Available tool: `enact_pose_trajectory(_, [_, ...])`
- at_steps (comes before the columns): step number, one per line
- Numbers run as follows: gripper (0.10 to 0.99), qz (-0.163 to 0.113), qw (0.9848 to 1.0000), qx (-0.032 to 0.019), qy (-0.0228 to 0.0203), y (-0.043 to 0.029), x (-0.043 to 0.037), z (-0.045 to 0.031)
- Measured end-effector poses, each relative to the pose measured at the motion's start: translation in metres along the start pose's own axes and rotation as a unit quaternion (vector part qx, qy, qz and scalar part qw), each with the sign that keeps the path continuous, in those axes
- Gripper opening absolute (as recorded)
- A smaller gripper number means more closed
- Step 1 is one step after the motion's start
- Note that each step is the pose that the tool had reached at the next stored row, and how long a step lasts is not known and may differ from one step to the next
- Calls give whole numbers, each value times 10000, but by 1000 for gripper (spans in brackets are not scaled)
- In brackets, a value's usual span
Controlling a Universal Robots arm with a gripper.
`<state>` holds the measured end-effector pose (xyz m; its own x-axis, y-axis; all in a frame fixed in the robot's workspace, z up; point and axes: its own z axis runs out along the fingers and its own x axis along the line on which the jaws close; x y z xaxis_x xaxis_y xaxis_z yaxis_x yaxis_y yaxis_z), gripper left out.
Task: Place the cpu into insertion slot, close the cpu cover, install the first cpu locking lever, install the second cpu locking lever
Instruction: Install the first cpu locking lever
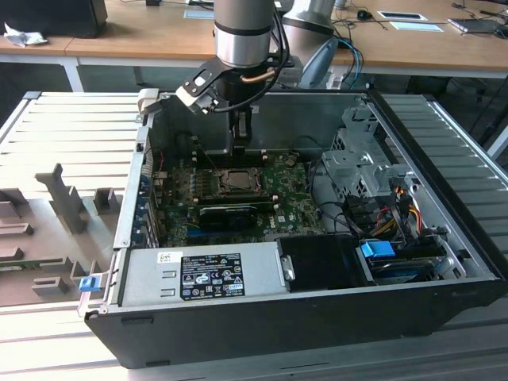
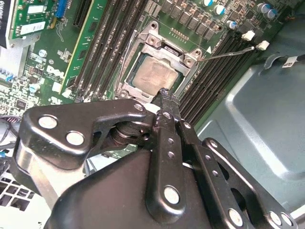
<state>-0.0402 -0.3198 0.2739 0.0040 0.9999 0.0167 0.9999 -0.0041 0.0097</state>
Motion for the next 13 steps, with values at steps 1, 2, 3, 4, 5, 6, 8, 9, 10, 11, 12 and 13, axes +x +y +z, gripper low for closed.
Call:
enact_pose_trajectory(1, [106, -11, 10000, 0, -6, 0, 0, -16])
enact_pose_trajectory(2, [106, -28, 10000, 0, -13, 0, 1, -27])
enact_pose_trajectory(3, [106, -45, 10000, 0, -21, 0, 1, -37])
enact_pose_trajectory(4, [106, -58, 10000, 1, -22, 0, 1, -46])
enact_pose_trajectory(5, [106, -75, 10000, 1, -22, 0, 1, -49])
enact_pose_trajectory(6, [106, -99, 9999, 0, -21, 0, 1, -49])
enact_pose_trajectory(8, [106, -271, 9996, 3, -20, -1, 1, -50])
enact_pose_trajectory(9, [106, -411, 9992, 6, -19, 0, 1, -50])
enact_pose_trajectory(10, [106, -515, 9987, 7, -18, 0, 1, -50])
enact_pose_trajectory(11, [106, -605, 9982, 9, -17, 0, 1, -50])
enact_pose_trajectory(12, [106, -695, 9976, 10, -16, 0, 1, -50])
enact_pose_trajectory(13, [106, -748, 9972, 10, -15, 0, 1, -50])
